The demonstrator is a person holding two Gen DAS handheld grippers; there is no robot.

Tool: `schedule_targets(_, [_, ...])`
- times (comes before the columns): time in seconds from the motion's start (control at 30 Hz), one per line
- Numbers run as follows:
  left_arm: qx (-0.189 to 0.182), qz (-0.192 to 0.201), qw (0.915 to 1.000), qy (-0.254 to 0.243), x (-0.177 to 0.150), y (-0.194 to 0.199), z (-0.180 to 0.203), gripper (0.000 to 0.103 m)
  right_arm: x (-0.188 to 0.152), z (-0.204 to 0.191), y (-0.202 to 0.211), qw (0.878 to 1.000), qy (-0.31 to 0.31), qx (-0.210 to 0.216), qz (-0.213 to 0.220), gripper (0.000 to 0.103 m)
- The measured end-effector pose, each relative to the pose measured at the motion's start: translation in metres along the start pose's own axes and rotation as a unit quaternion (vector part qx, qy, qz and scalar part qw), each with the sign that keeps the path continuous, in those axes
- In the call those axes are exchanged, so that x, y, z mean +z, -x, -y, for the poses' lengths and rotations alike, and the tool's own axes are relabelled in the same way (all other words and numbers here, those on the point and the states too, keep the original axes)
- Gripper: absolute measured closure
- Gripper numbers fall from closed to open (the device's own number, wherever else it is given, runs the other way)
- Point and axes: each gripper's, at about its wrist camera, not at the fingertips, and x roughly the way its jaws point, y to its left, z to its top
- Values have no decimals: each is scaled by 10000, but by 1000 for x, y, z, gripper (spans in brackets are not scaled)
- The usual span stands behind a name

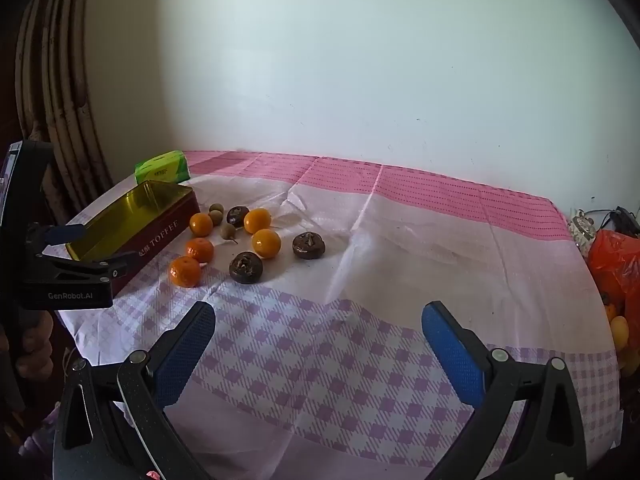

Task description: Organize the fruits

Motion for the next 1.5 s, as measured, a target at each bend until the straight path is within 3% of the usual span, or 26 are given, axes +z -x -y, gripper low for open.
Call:
schedule_targets(0.3, [5,-40,10000,-9,-2,-1,2,0,1,4,-1,10000,9,-24,3,0])
schedule_targets(1.03, [-463,-408,9981,33,-11,-25,4,0,-4,4,-2,9999,-54,37,-87,0])
schedule_targets(1.3, [-353,-137,9992,150,-11,-27,3,0,-2,11,-1,9998,-170,77,-100,0])
schedule_targets(1.4, [-626,-368,9974,16,-7,-32,5,0,0,14,0,9996,-222,105,-100,0])
schedule_targets(1.5, [-892,-642,9936,253,-3,-40,1,0,1,16,0,9995,-248,145,-95,0])
